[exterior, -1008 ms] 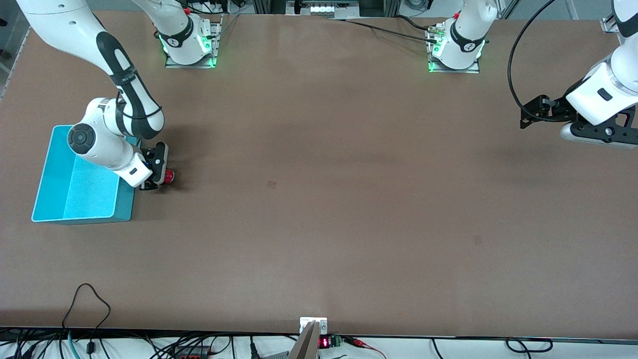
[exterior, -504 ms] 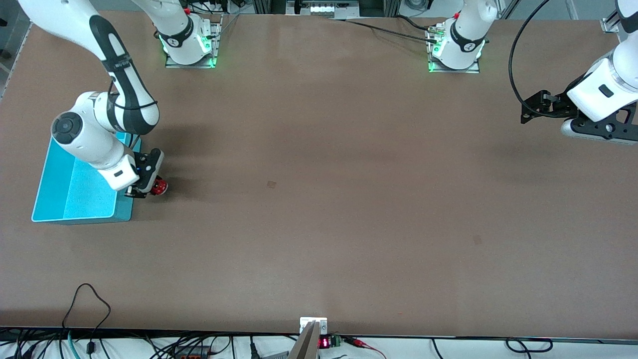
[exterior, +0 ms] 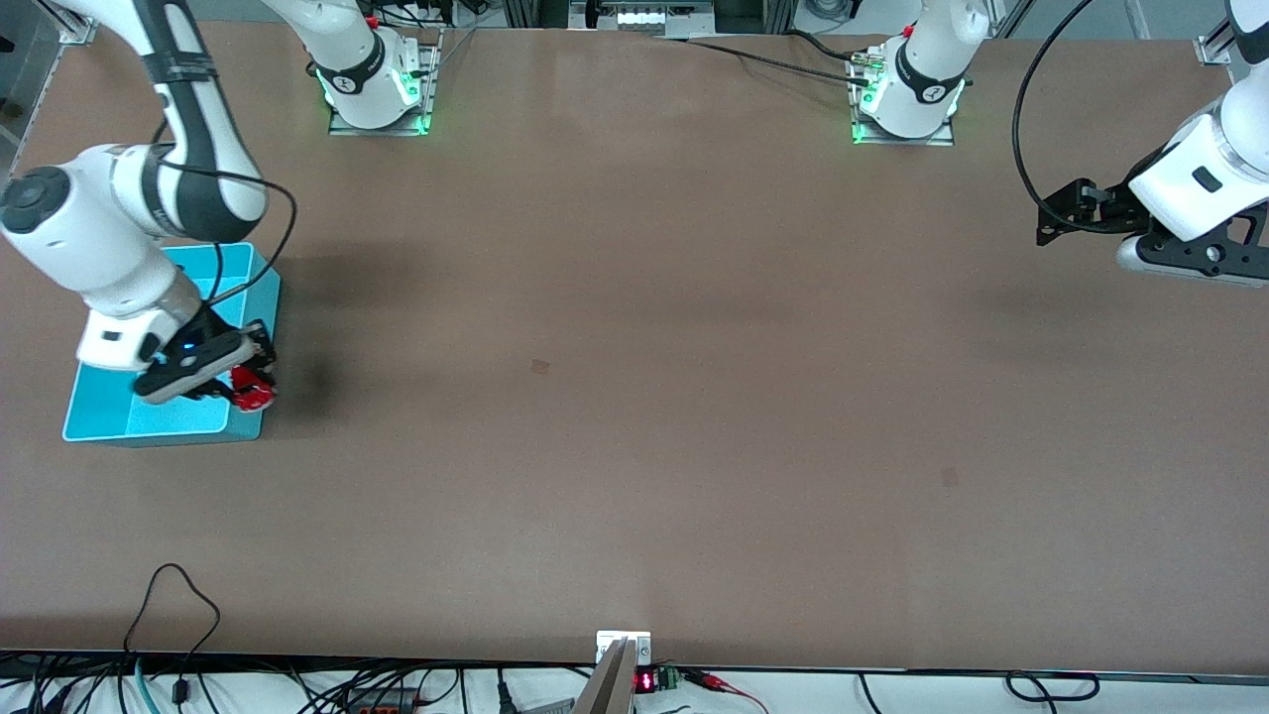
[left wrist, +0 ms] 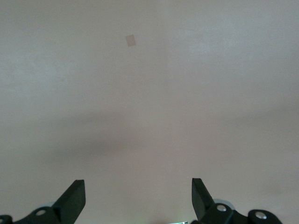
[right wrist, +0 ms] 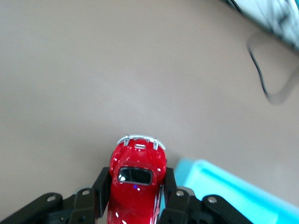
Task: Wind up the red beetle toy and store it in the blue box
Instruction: 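Carry the red car over the cyan box and lower it inside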
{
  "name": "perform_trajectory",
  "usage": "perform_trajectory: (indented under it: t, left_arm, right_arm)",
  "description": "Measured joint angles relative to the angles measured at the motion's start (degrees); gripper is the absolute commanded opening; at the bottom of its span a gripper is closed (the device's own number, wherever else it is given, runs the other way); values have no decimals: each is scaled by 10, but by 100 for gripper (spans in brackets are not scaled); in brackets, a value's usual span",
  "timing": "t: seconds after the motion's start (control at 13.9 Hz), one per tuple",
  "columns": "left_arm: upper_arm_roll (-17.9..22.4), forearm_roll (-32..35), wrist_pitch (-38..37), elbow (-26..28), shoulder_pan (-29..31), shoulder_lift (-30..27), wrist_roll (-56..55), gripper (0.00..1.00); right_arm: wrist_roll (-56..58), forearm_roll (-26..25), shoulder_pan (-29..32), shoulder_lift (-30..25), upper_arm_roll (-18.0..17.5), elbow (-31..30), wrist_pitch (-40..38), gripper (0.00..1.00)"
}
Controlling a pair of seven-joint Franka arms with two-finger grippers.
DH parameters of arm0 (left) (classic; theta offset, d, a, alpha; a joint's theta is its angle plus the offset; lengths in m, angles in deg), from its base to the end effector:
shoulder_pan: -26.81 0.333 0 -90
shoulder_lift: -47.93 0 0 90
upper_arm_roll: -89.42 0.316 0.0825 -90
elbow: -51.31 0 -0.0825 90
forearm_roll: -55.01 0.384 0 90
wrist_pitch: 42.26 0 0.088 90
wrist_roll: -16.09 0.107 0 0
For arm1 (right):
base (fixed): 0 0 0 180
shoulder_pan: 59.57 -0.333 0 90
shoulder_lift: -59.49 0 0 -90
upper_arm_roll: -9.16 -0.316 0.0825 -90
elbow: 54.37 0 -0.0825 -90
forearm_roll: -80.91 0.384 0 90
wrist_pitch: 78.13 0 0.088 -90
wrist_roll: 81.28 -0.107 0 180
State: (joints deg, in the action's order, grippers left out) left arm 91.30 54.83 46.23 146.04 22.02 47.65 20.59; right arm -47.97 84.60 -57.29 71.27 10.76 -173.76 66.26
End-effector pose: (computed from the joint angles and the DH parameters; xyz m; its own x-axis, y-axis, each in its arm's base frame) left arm 0.5459 -0.0281 0.5863 0.9863 -0.1288 -0.1033 -0.1283 -0.9917 0.0114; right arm 0.5974 -0.0407 0.3508 0.8679 0.4483 0.2139 0.4396 -0.8937 0.0894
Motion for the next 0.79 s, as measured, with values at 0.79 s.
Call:
perform_trajectory:
  t: [0.79]
  left_arm:
    - [-1,0,-2,0,0,0,0,100]
  right_arm:
    - [-107,-4,148,89,7,23,-65,9]
